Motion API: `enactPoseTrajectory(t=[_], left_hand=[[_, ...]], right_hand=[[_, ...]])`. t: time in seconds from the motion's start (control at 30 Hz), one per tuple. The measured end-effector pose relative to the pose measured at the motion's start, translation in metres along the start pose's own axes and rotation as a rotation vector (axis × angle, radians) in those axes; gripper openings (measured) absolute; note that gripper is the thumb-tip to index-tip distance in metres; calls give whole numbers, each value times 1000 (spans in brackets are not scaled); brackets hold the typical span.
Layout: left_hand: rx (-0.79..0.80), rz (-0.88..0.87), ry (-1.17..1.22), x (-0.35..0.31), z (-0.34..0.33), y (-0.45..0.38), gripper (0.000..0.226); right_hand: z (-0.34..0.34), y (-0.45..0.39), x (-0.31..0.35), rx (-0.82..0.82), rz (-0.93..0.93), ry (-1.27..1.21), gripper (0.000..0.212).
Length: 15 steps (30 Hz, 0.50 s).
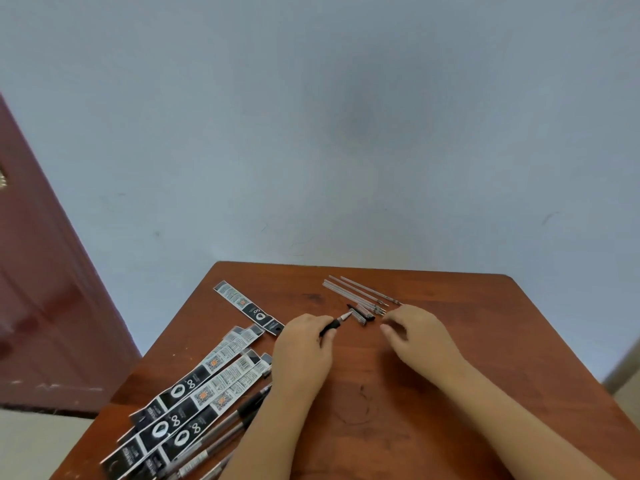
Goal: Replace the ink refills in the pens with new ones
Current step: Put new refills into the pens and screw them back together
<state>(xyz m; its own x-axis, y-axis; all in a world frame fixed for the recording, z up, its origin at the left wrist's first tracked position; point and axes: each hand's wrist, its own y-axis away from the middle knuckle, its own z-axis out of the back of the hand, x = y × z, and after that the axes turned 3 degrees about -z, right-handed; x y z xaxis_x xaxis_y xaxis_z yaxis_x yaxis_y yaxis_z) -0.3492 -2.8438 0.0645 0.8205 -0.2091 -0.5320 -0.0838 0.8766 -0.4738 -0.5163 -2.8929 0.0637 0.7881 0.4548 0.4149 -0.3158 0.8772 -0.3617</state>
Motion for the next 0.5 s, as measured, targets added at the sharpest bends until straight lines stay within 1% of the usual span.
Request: enactPoseTrajectory(t=[0.2,0.33,0.43,0.5], left_hand=[[-35,118,-30,2,1,-1,26],[-41,174,-14,6,4,0,27],[-28,175,-18,7,5,0,27],[-23,168,-13,7,4,0,27]], right_hand=[[-21,-31,24,25,-63,280,33],[-35,-40,31,79,-81,367,31],[-38,-40,32,28,-96,375,25],[-39,-37,35,-44,-68,395,14]])
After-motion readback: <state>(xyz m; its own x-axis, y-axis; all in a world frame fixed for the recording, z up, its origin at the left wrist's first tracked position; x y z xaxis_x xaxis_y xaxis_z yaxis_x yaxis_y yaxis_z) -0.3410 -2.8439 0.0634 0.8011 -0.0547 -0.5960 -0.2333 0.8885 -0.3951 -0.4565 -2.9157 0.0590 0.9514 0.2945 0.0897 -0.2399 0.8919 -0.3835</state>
